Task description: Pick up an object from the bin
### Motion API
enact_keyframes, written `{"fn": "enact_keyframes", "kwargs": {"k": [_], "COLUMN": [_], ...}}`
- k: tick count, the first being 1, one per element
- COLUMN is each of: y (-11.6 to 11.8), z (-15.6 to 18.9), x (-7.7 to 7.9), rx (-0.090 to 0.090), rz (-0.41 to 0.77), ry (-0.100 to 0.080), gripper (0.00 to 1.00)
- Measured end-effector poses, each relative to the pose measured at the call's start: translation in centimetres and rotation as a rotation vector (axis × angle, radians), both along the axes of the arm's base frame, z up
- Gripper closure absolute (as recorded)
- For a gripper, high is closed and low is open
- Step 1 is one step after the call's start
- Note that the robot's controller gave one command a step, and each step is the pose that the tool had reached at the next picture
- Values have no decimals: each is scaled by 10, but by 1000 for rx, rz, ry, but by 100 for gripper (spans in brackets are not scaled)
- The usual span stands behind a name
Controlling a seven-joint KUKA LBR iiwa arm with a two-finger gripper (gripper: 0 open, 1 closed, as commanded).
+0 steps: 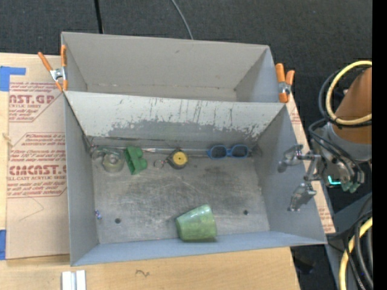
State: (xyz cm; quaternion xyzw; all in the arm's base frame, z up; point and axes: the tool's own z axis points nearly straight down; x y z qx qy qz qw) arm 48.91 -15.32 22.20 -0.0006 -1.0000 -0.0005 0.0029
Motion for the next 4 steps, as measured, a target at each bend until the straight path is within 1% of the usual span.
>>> {"fn": "enact_keyframes", "kwargs": {"k": [1,2,3,4], "y": [63,138,169,228], "z": [-93,-147,-150,-148], "x": [-12,-2,7,0], "rx": [4,-1,-4,-4], "rz": [116,256,310,475], "ry": [2,-23,-10,-22], "gripper": [0,0,0,0]}}
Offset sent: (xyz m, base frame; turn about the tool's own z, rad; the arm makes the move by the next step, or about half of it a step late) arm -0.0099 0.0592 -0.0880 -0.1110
